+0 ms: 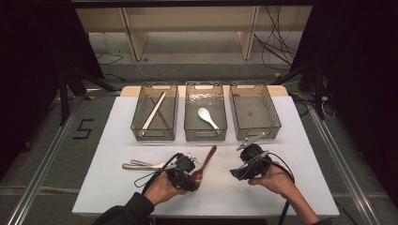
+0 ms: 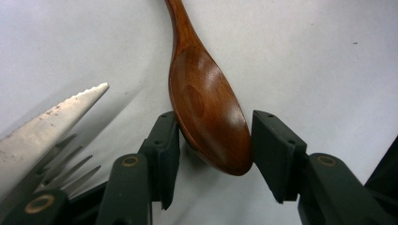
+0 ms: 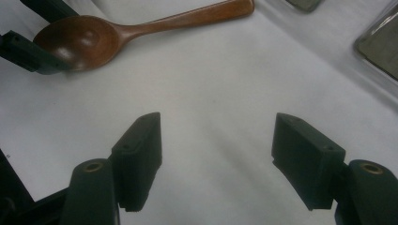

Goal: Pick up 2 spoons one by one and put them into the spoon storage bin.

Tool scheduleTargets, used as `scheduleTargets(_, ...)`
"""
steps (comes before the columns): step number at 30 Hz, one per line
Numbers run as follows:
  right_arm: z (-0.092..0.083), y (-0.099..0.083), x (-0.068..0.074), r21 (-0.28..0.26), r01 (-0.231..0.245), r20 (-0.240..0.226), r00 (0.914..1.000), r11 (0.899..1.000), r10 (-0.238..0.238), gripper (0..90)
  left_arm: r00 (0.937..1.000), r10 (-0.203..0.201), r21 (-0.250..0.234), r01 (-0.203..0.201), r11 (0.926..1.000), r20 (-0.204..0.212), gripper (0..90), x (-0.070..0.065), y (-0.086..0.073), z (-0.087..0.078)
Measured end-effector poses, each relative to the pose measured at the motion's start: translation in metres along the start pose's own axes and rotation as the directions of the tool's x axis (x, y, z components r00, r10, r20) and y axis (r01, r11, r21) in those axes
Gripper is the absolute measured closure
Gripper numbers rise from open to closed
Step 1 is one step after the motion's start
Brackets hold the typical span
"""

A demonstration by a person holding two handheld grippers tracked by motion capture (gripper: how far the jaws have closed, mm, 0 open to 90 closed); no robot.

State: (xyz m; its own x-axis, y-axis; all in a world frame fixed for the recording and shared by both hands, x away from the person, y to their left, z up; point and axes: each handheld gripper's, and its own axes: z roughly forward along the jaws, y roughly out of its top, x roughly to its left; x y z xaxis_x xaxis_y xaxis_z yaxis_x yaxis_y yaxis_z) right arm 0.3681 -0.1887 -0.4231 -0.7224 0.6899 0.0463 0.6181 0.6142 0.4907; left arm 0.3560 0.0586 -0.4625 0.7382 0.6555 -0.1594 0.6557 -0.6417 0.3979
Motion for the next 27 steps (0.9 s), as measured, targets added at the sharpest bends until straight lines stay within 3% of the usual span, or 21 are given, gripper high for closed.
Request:
scheduleTargets(4, 0.0000, -0.0001, 0.0000, 0.001, -0.001, 0.000, 1.0000, 1.000, 0.001, 34.3, 1.0000, -0.002, -0.023, 0.002, 0.9997, -0.003, 56.5, 0.0007, 0.0005, -0.0022)
scheduleTargets(5, 0.0001, -0.0001, 0.0001, 0.001, -0.001, -0.001, 1.0000, 1.000, 0.001, 34.3, 0.9999, -0.002, -0.038, 0.002, 0.9993, -0.013, 65.8, 0.0006, 0.0005, -0.0035)
scheduleTargets(8, 0.0003, -0.0002, 0.0001, 0.002, -0.001, 0.000, 1.0000, 1.000, 0.001, 34.3, 0.9999, -0.008, -0.047, 0.007, 0.9989, -0.014, 69.5, 0.0025, 0.0007, -0.0041)
scheduleTargets(16, 0.0006, -0.0003, -0.0002, 0.003, -0.003, 0.000, 1.0000, 1.000, 0.003, 34.3, 0.9987, 0.042, -0.057, -0.044, 0.9974, -0.029, 80.8, -0.0013, 0.0010, -0.0066)
scheduleTargets(23, -0.0001, -0.0003, -0.0001, 0.000, -0.002, -0.002, 1.0000, 1.000, 0.002, 34.5, 0.9948, 0.094, -0.054, -0.096, 0.9939, -0.038, 83.3, -0.0047, 0.0016, -0.0088)
scheduleTargets(27, -0.0010, -0.0006, -0.0003, -0.002, -0.003, -0.001, 1.0000, 1.000, 0.003, 34.5, 0.9939, 0.103, -0.063, -0.105, 0.9924, -0.041, 83.7, -0.0056, 0.0010, -0.0087)
